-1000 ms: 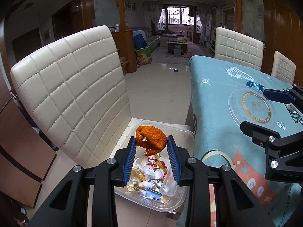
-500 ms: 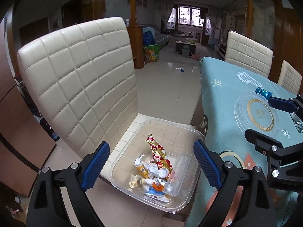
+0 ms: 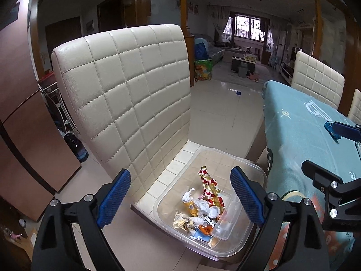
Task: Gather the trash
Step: 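Open the right tool to drop the clear lid into the bin, then move both open tools back to the blue wrapper and white carton, then grasp the blue wrapper with the left tool while the right tool grasps the white-green carton, then lift the blue wrapper and carton and carry them over the bin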
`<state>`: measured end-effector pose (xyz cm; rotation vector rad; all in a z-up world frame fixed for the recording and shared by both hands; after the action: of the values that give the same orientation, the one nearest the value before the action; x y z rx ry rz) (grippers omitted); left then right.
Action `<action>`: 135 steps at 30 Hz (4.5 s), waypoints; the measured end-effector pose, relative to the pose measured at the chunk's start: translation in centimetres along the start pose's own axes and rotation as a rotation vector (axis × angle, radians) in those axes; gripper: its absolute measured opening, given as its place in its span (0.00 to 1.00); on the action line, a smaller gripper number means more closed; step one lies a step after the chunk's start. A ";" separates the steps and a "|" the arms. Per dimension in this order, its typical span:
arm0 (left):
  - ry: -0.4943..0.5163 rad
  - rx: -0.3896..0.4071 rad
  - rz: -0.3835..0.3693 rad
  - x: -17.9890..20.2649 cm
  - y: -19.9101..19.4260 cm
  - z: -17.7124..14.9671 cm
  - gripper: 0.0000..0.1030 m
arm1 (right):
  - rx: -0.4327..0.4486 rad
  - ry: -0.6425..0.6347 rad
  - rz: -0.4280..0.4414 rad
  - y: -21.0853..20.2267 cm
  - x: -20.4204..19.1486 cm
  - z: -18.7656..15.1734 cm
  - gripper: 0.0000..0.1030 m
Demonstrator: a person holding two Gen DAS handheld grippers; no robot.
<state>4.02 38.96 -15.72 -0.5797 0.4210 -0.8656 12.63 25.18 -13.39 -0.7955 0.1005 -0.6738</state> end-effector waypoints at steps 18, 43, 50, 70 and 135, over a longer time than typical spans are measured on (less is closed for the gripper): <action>0.155 0.022 -0.131 11.2 -2.2 2.1 0.85 | 0.003 0.198 -0.151 -4.5 12.1 -6.4 0.93; 0.491 -0.017 -0.423 42.3 -2.4 3.2 0.85 | -0.051 0.620 -0.382 -9.3 37.5 -21.4 0.87; 0.525 0.001 -0.366 46.8 0.4 4.2 0.85 | -0.088 0.644 -0.378 -6.7 40.4 -22.7 0.84; 0.623 0.010 -0.351 46.8 0.6 3.0 0.38 | -0.116 0.645 -0.318 -6.1 38.8 -22.7 0.55; 0.252 0.119 -0.013 6.2 -5.0 4.0 0.38 | 0.012 0.001 -0.009 -4.9 3.3 0.5 0.56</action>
<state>6.98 32.58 -10.15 -0.3647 0.5901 -0.9732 12.85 21.09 -9.17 -0.7847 0.0938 -0.6824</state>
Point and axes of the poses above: each gripper's, at about its wrist camera, not at the fingertips, and y roughly the way its jaws point, x to its right, z to its top, the point moved 10 cm from there along y, roughly the way its jaws point, and after that the axes turned 8 degrees about z, right-handed, at the moved point
